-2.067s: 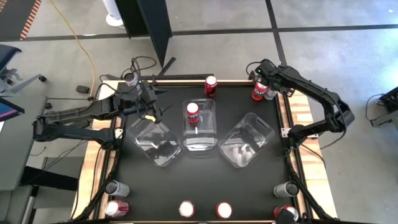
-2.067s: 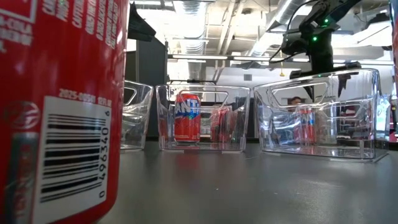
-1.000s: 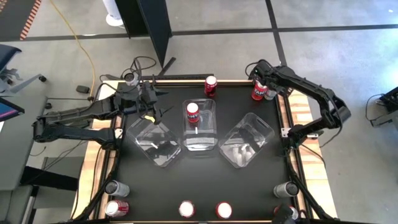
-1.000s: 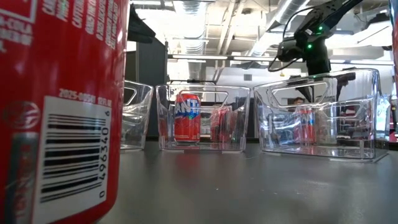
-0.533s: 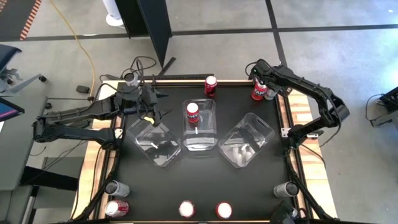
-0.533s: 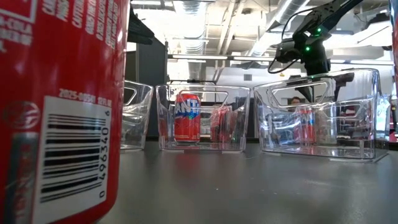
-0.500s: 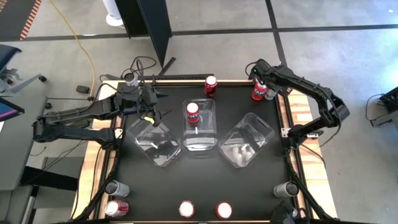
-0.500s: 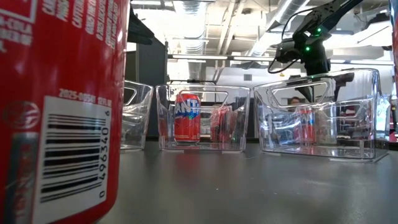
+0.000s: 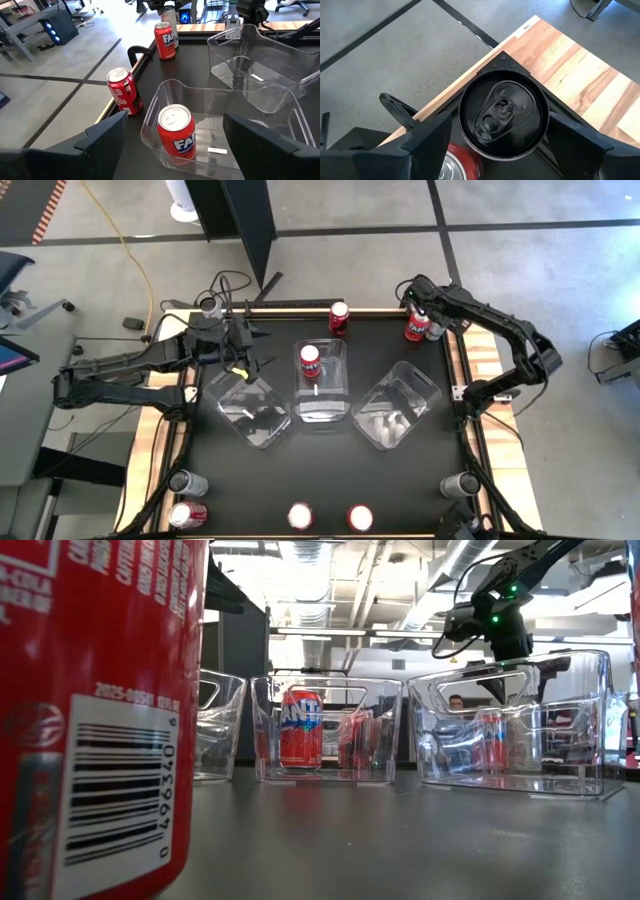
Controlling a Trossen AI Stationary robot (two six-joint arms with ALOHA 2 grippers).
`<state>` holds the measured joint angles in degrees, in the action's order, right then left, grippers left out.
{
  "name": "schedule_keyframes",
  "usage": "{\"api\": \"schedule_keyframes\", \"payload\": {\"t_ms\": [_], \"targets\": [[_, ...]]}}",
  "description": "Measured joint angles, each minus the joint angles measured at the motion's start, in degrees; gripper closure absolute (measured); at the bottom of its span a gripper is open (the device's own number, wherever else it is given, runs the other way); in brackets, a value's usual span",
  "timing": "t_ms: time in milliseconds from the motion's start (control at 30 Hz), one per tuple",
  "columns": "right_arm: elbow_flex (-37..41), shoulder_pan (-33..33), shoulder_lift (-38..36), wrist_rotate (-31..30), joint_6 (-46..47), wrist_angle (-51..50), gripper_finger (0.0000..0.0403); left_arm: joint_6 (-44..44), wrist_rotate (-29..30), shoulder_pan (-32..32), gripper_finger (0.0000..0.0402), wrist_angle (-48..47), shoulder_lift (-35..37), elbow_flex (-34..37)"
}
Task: Sort soda cans
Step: Put the top right white soda can into the right transparent bin
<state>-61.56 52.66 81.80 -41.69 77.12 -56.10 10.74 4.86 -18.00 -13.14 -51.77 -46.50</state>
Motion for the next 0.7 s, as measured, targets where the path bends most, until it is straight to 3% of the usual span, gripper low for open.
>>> {"api": "schedule_keyframes", "payload": {"t_ms": [700], "targets": [[0.0,-0.17,0.01,-0.17,2.08,-0.45,0.0036,0.0,0.0,0.0,0.0081,1.29,0.17,1.96]]}}
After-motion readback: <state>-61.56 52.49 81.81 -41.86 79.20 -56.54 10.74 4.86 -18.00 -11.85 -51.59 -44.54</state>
